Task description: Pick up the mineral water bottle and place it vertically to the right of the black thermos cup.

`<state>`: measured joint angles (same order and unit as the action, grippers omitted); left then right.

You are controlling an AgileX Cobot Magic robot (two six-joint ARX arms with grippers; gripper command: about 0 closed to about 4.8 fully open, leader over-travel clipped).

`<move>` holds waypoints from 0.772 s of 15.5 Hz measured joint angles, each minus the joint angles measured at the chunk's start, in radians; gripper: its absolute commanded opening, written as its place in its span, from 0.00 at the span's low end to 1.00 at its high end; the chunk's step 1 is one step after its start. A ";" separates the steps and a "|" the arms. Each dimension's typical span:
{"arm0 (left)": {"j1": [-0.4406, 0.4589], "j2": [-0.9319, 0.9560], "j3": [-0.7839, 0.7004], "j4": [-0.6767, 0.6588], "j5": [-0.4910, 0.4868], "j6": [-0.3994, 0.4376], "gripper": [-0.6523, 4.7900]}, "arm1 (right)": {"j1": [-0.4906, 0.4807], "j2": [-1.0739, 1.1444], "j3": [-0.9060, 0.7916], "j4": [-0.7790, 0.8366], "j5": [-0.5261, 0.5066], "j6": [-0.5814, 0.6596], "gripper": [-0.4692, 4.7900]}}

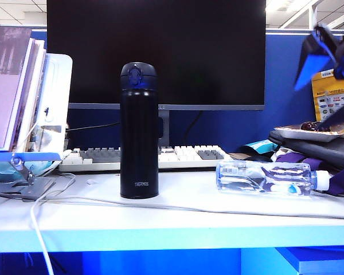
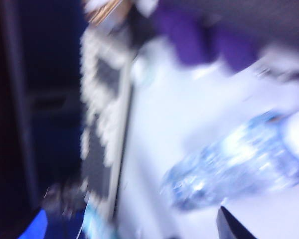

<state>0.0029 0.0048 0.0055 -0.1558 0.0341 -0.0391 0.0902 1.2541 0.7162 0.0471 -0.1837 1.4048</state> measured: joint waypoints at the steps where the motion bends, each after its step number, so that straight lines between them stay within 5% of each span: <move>1: 0.000 0.000 0.000 0.000 0.000 0.000 0.11 | 0.000 0.008 0.000 -0.001 0.009 0.010 1.00; 12: 0.000 0.000 0.000 0.000 0.000 0.000 0.11 | 0.061 0.151 0.000 -0.073 0.089 0.101 1.00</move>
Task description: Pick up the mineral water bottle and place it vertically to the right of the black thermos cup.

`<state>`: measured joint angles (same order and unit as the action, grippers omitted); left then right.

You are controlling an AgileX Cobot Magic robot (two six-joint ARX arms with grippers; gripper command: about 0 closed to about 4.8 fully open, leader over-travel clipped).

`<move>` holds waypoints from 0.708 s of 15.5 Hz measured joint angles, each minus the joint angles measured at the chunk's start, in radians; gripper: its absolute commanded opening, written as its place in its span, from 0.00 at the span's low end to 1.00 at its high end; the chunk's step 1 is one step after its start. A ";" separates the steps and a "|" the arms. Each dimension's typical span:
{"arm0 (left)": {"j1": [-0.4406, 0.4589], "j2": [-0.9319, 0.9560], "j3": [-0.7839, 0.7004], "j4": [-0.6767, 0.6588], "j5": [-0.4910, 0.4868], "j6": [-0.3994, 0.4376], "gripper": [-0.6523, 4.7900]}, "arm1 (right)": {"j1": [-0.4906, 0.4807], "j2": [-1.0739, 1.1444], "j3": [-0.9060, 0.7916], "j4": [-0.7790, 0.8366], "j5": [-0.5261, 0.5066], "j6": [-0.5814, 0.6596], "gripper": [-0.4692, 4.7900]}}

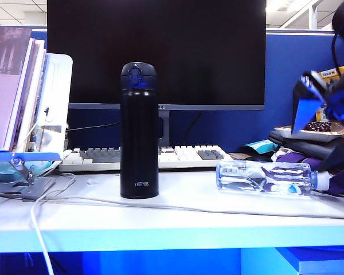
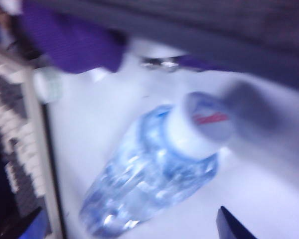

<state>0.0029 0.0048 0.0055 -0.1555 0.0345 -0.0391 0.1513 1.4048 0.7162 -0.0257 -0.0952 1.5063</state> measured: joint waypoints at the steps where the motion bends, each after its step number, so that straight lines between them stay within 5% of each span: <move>1: 0.000 0.000 0.000 0.000 0.000 0.000 0.11 | 0.000 0.018 0.000 0.012 0.009 0.010 1.00; 11: 0.000 0.000 0.000 0.000 0.000 0.000 0.11 | 0.000 0.243 0.098 0.238 -0.011 0.210 1.00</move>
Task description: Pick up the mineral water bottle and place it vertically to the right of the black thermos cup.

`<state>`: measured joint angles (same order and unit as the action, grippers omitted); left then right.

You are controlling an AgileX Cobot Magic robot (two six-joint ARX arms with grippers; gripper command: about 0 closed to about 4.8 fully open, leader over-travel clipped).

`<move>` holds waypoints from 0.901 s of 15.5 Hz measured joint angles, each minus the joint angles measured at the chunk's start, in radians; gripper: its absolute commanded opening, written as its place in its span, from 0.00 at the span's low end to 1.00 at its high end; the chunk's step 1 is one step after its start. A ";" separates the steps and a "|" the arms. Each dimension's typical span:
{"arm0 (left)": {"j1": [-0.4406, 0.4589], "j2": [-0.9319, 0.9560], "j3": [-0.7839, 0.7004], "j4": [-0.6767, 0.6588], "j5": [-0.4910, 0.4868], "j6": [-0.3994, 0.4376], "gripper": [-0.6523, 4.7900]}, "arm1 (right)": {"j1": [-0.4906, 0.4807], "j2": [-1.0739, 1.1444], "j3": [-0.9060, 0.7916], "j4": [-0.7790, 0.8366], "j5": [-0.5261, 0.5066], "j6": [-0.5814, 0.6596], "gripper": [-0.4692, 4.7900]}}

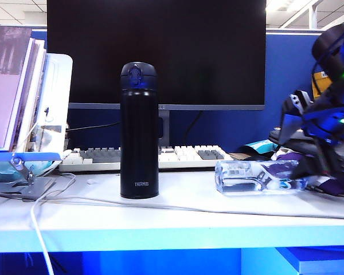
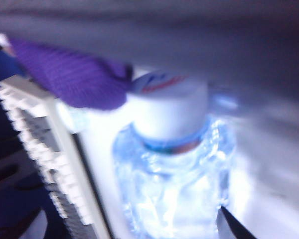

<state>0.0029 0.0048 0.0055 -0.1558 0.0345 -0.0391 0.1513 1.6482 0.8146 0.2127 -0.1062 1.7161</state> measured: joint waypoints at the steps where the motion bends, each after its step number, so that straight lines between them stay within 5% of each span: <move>1: 0.000 0.000 0.000 0.000 0.000 0.000 0.11 | 0.000 0.010 0.013 0.007 0.000 0.002 1.00; 10: 0.000 0.000 0.000 0.000 0.000 0.000 0.11 | -0.005 0.140 0.094 -0.008 -0.017 -0.108 1.00; 12: 0.000 0.000 0.000 0.000 0.000 0.000 0.11 | -0.006 0.178 0.144 -0.013 -0.032 -0.148 0.88; 14: 0.000 0.000 0.000 0.000 0.000 0.000 0.11 | -0.006 0.201 0.185 -0.056 -0.048 -0.185 0.54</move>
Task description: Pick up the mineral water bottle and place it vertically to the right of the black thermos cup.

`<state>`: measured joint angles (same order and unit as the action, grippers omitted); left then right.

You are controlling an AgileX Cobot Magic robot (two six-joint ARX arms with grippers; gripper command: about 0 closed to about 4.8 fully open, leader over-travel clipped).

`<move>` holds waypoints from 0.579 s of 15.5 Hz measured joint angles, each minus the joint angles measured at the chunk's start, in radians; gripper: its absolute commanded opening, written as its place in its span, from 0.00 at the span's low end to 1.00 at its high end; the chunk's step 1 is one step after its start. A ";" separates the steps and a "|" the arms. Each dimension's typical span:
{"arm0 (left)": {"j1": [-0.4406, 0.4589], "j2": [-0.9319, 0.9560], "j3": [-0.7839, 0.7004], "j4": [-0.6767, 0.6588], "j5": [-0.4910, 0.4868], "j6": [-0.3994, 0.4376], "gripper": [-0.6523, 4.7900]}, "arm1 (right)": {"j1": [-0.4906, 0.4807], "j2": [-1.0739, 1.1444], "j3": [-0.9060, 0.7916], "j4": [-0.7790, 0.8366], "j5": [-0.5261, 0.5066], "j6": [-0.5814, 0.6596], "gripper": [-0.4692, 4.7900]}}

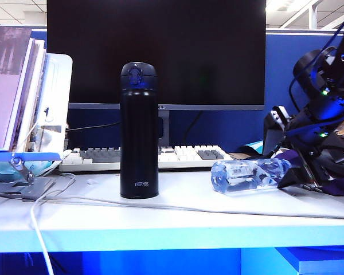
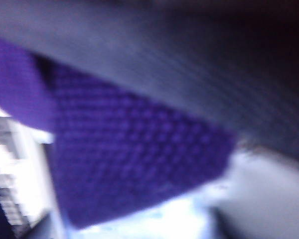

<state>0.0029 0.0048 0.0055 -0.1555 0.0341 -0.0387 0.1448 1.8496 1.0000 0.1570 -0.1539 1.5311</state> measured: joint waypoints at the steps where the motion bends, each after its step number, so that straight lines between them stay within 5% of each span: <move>1: 0.000 0.000 0.000 0.000 0.000 0.000 0.11 | 0.000 0.004 0.010 -0.013 -0.005 -0.034 0.46; 5: 0.000 0.000 0.000 0.000 0.000 0.000 0.11 | -0.011 0.008 0.013 -0.019 -0.026 -0.135 0.44; 9: 0.000 0.000 0.000 0.000 0.000 0.000 0.11 | -0.024 0.010 0.063 -0.014 -0.111 -0.439 0.44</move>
<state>0.0029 0.0048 0.0055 -0.1555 0.0341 -0.0387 0.1211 1.8599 1.0634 0.1425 -0.2646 1.0916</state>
